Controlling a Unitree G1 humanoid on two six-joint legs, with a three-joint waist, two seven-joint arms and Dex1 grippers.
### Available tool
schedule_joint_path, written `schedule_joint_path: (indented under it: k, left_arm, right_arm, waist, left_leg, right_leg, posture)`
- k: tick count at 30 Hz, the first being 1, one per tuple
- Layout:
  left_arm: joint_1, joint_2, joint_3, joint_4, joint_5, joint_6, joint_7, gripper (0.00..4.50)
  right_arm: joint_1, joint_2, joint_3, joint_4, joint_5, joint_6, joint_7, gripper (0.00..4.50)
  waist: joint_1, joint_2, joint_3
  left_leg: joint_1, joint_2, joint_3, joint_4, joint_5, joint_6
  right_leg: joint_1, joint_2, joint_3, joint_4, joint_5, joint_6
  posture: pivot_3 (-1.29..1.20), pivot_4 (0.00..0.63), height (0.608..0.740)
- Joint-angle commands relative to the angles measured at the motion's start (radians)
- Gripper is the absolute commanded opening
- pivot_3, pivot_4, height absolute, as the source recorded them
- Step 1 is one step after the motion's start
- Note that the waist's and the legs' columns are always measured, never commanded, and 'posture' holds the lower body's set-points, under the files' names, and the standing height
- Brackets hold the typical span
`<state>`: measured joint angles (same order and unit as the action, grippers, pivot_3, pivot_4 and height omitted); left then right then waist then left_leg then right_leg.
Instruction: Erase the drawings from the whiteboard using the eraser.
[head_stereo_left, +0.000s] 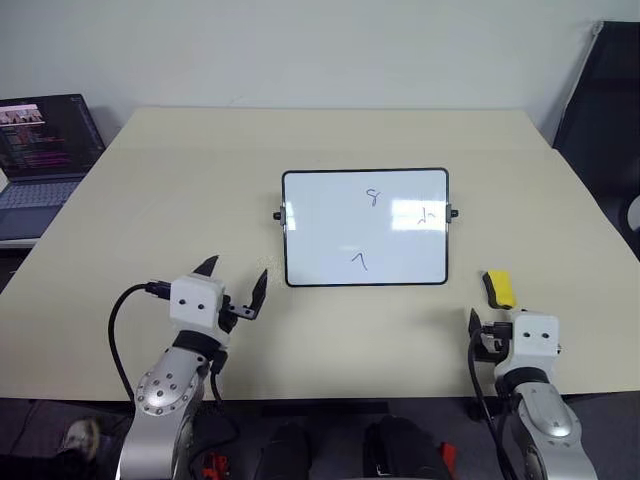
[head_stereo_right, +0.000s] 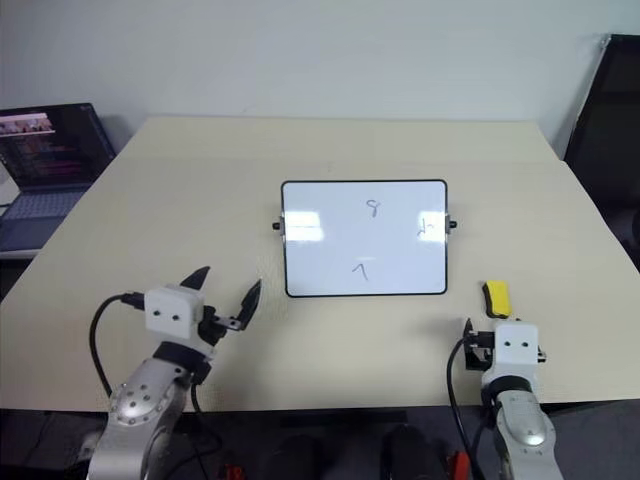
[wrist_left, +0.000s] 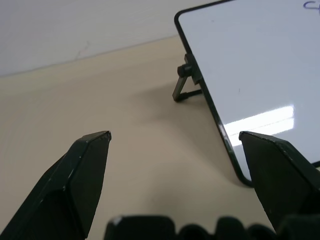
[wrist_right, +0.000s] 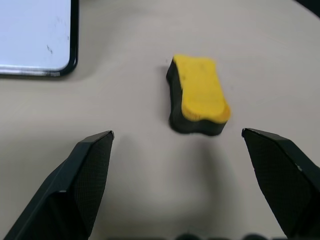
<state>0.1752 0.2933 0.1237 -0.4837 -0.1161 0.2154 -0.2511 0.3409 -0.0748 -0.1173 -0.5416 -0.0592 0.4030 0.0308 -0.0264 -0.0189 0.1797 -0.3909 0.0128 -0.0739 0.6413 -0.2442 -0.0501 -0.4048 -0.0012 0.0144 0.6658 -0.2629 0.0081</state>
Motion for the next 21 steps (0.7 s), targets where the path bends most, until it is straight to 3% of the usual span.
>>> schedule_joint_path:
  k: [1, 21]
  left_arm:
    - [-0.017, 0.012, 0.017, -0.042, -0.017, 0.007, -0.008, 4.50]
    - [-0.058, -0.029, -0.027, 0.073, -0.008, -0.084, -0.040, 4.50]
  right_arm:
    - [0.017, 0.011, -0.003, -0.029, 0.001, 0.000, -0.016, 4.47]
    - [-0.066, -0.009, -0.072, 0.017, 0.010, -0.006, -0.033, 4.47]
  waist:
    - [0.000, 0.000, 0.000]
    - [0.000, -0.001, 0.000]
  left_leg:
    - [0.000, 0.000, 0.000, 0.000, 0.000, 0.000]
    - [0.000, -0.001, 0.001, 0.000, 0.000, 0.000]
  right_leg:
    - [0.000, 0.000, 0.000, 0.000, 0.000, 0.000]
    - [0.000, 0.000, 0.001, 0.000, 0.000, 0.000]
  posture:
    - [0.00, 0.150, 0.740]
    - [0.00, 0.150, 0.740]
